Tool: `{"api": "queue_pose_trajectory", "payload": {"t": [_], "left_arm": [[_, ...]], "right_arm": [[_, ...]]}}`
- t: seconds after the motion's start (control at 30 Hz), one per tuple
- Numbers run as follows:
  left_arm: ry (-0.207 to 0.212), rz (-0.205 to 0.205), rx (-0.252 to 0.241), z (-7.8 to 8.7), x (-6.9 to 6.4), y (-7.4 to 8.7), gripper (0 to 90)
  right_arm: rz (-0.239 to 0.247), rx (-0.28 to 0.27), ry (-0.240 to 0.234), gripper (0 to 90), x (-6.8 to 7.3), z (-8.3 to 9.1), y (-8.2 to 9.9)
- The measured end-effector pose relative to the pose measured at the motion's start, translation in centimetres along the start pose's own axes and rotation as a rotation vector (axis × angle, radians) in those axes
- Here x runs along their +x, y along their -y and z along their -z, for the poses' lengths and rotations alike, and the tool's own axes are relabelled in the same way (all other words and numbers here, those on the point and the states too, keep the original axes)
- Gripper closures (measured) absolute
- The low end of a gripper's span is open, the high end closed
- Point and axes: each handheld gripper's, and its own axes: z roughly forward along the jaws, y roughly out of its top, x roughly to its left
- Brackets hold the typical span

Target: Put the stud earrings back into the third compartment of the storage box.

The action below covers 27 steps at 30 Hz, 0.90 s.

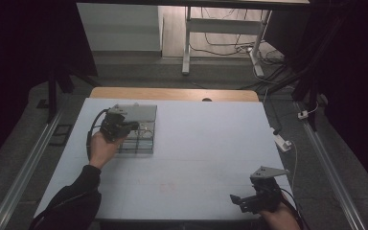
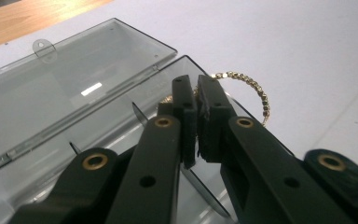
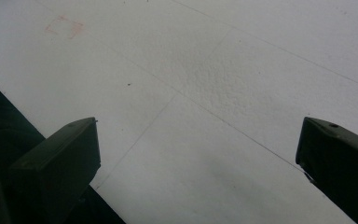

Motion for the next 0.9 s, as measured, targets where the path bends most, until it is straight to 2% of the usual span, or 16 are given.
{"api": "queue_pose_trajectory", "payload": {"t": [0.2, 0.47, 0.73, 0.83, 0.9], "left_arm": [[-0.024, 0.012, 0.011, -1.4, 0.6, -0.4, 86.5], [-0.031, 0.038, 0.027, -3.1, 1.3, -0.4, 86.4], [-0.036, 0.018, 0.066, -5.0, 1.2, -0.5, 86.3], [-0.052, 0.023, 0.105, -5.6, 1.1, -0.7, 86.0], [-0.047, 0.023, 0.1, -5.7, 1.0, -0.9, 84.9]], "right_arm": [[0.001, 0.001, -0.002, 0.2, 0.0, 0.0, 0.0], [0.005, 0.005, -0.005, 0.2, 0.0, 0.0, 0.0], [0.006, 0.004, -0.006, 0.2, 0.0, 0.0, 0.0], [0.006, 0.004, -0.007, 0.2, 0.0, 0.0, 0.0], [0.006, 0.004, -0.006, 0.2, 0.0, 0.0, 0.0]]}}
